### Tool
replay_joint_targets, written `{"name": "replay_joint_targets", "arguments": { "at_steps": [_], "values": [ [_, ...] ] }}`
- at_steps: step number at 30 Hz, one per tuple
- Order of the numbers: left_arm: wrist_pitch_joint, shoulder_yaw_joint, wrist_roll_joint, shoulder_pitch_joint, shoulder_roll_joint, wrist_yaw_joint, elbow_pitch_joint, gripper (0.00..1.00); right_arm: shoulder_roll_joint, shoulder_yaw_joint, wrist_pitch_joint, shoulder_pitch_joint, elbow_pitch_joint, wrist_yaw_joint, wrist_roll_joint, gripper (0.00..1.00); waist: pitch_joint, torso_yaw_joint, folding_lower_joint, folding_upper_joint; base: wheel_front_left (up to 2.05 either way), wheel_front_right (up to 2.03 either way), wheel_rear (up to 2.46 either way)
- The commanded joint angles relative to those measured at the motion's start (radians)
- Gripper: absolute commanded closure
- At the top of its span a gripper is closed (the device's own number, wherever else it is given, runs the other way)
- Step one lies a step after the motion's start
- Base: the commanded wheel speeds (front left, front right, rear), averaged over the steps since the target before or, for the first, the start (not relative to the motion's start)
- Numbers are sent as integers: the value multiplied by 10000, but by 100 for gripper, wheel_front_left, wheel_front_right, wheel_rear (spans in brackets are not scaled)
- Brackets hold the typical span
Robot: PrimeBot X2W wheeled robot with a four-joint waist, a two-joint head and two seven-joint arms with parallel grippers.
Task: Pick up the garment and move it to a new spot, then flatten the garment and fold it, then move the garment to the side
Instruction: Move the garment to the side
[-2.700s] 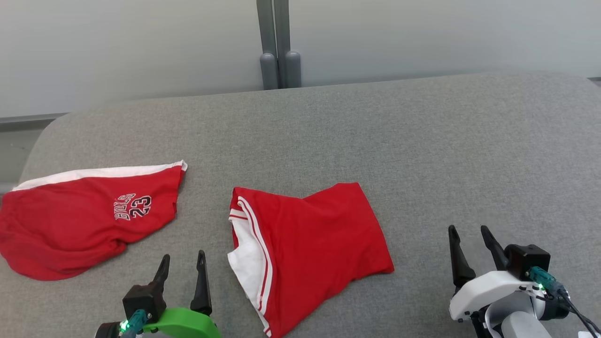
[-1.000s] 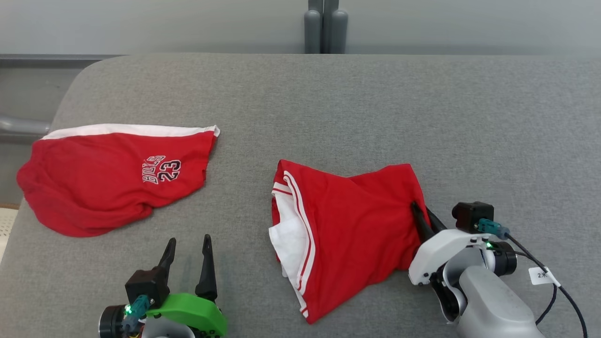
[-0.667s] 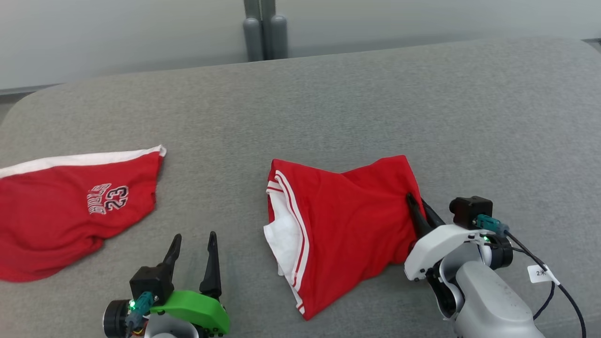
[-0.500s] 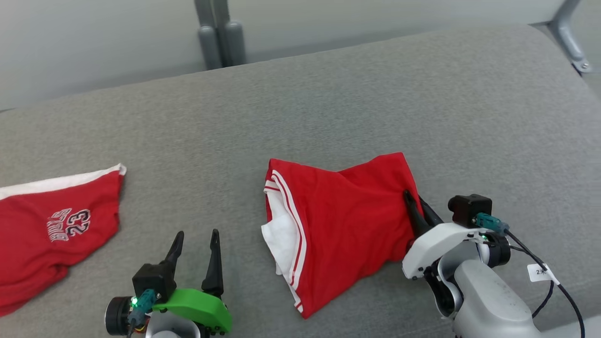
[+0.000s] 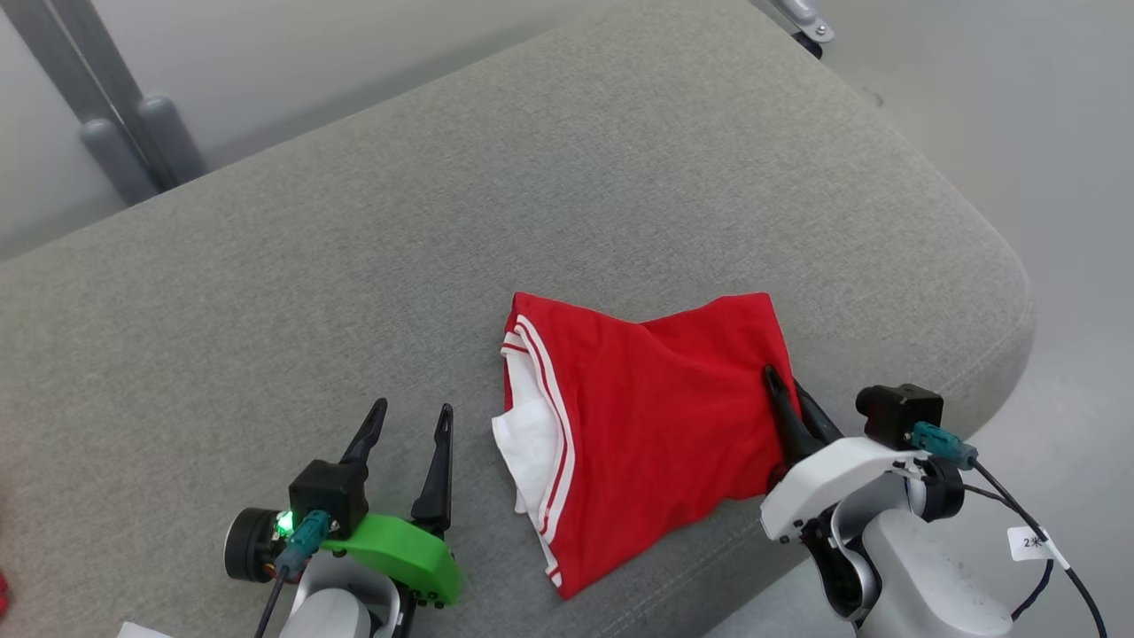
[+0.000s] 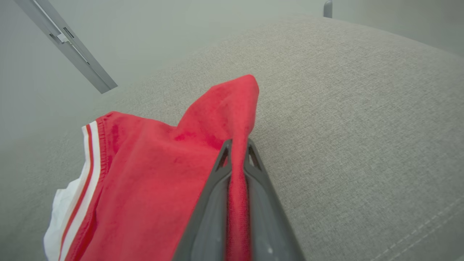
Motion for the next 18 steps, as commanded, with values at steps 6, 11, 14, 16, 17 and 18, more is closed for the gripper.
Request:
{"name": "replay_joint_targets", "arguments": {
  "at_steps": [6,11,14,16,17,18],
  "values": [
    [5,167,196,47,74,5,-29,0,6,182,-1,-52,-72,-15,-141,100,346,-399,0,0,0,0,0],
    [5,382,356,234,71,46,-283,0,-5,265,-1,-736,205,-15,-530,100,533,-27,0,0,0,0,0],
    [5,510,493,176,73,7,-371,0,14,38,-1,-1375,367,-15,-834,100,799,419,0,0,0,0,0],
    [5,582,630,73,73,-29,-430,0,4,-201,-1,-1878,543,-15,-1088,100,1028,713,0,0,0,0,0],
    [5,621,704,20,73,-46,-441,0,-1,-364,-1,-2162,655,-15,-1304,100,1142,869,0,0,0,0,0],
    [5,658,758,-10,73,-72,-454,0,-2,-512,-3,-2390,785,-15,-1402,100,1231,990,0,0,0,0,0]
  ]
}}
